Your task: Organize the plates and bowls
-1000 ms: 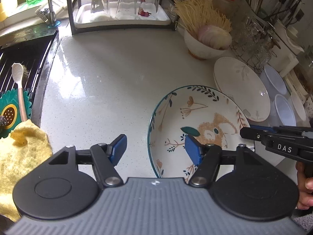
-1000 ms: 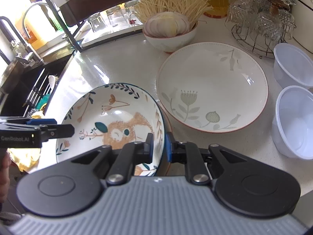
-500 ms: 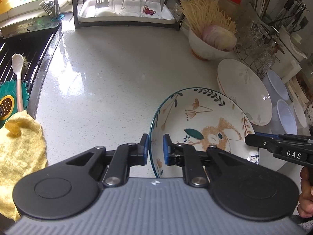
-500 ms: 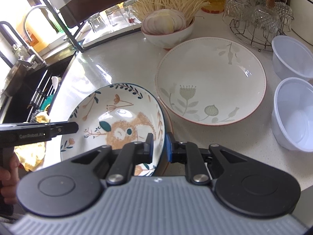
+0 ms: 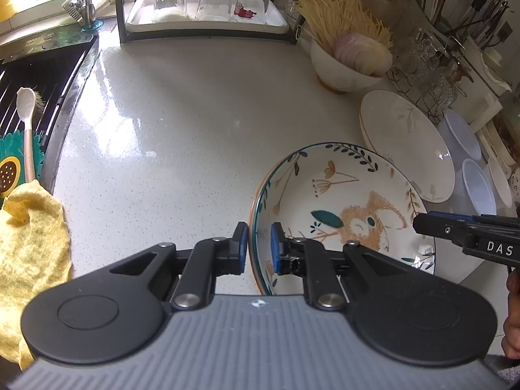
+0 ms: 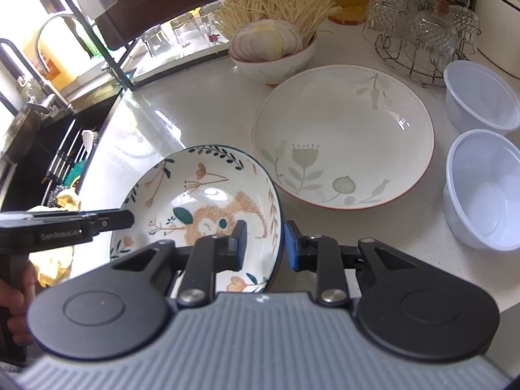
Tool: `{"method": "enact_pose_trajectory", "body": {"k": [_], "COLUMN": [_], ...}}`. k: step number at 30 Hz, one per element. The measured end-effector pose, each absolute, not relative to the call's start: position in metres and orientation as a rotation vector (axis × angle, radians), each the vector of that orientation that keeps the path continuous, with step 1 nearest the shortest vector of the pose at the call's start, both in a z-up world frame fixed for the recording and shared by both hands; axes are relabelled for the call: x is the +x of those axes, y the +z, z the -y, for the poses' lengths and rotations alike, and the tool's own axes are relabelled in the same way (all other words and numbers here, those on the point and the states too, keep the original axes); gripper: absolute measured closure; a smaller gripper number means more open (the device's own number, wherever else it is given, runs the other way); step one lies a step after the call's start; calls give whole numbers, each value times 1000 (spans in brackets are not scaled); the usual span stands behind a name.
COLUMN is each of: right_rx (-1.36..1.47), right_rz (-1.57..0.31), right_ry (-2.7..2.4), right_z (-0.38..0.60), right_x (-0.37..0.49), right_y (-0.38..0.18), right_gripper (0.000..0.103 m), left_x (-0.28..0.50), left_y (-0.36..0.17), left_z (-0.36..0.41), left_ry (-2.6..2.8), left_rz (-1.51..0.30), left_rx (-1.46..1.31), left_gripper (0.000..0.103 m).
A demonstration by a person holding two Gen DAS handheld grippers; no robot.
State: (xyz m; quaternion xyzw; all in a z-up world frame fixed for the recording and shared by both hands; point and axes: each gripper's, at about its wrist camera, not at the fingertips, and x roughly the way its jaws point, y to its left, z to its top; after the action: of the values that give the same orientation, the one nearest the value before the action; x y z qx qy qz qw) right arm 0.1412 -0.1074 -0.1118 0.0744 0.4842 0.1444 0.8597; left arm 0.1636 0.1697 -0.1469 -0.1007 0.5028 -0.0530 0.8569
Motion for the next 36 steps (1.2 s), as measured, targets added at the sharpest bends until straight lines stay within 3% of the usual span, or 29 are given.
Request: {"method": "enact_pose_trajectory", "body": {"k": [10, 16, 36], "right_rx": [271, 291, 275], "right_rz": [-1062, -1056, -1064], "right_ry": [241, 249, 296], "right_z": [124, 123, 112], "right_x": [142, 140, 144], "right_y": [-122, -121, -125], "right_gripper": [76, 93, 93], "left_x": [165, 165, 164], "left_y": [-151, -152, -146], "left_z": [-174, -176, -178], "left_ry": [-110, -121, -113], "left_rz": [-1057, -1056, -1066], "left_rx": [-229, -230, -185], "left_gripper": [85, 85, 85]}}
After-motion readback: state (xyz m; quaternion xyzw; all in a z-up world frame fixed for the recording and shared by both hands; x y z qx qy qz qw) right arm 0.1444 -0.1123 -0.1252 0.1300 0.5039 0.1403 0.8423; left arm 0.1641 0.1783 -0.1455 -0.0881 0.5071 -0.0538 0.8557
